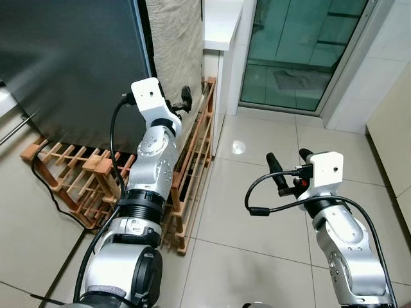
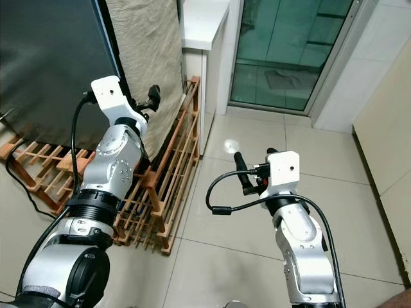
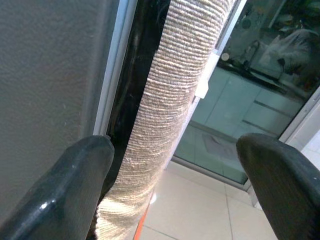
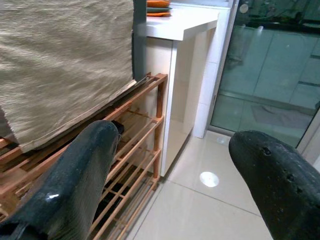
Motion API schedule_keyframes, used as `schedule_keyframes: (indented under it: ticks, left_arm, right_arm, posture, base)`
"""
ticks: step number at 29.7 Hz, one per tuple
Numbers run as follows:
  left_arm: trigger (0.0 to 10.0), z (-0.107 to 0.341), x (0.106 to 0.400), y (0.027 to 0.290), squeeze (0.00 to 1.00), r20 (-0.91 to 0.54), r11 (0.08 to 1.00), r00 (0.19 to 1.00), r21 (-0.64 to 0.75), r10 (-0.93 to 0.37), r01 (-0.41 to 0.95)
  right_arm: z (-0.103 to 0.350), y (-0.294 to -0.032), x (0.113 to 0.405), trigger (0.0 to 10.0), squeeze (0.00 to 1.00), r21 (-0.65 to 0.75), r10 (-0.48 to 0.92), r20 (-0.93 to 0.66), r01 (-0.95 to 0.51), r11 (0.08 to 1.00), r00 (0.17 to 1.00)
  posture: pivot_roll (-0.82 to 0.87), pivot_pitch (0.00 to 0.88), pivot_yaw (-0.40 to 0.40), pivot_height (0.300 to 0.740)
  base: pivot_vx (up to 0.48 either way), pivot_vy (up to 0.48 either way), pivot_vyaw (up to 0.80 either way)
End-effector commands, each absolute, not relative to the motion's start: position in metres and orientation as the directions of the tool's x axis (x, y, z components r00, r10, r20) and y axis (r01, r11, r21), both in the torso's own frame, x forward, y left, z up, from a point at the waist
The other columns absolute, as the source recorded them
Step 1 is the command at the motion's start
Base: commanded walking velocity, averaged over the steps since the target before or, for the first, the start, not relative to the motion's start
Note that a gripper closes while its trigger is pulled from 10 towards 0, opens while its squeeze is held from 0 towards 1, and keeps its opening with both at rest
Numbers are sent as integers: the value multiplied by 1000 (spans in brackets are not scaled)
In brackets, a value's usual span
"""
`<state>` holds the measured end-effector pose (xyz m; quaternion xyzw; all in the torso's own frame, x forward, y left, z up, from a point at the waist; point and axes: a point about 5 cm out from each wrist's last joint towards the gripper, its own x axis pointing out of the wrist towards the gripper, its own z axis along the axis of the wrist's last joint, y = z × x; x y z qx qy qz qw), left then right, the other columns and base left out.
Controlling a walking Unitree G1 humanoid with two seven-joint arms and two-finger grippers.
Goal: Restocking fridge
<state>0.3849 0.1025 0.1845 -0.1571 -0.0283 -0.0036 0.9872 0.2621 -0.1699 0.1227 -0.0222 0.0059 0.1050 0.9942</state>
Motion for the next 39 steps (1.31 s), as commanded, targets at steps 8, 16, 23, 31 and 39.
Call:
schedule_keyframes:
  ticks: [8, 16, 23, 31, 39]
  left_arm:
    - [10000, 195, 393, 94, 0, 81, 951, 997, -306, -11, 36]
    - [10000, 187, 397, 94, 0, 12, 930, 1000, -367, 20, -14]
    - [10000, 183, 398, 105, 0, 10, 941, 996, -330, 87, -79]
    - [10000, 183, 399, 113, 0, 19, 945, 991, -306, 132, -120]
    - [10000, 191, 394, 57, 0, 95, 888, 970, -391, -222, 242]
  right_arm:
    - [124, -171, 253, 10000, 0, -43, 201, -28, -202, 978, 979]
    - [124, -169, 250, 10000, 0, -27, 193, -35, -194, 981, 981]
    - [123, -168, 250, 10000, 0, -21, 187, -41, -188, 982, 981]
    - [123, -169, 250, 10000, 0, -19, 176, -40, -176, 984, 984]
    - [124, -168, 251, 10000, 0, -20, 180, -38, -181, 983, 983]
  posture:
    - [-201, 0, 32, 740]
    - [-212, 0, 32, 740]
    - [-206, 0, 31, 740]
    - [-207, 0, 34, 740]
    - [-204, 0, 30, 740]
  base:
    - [0, 0, 0]
    - [0, 0, 0]
    - [0, 0, 0]
    - [0, 0, 0]
    - [0, 0, 0]
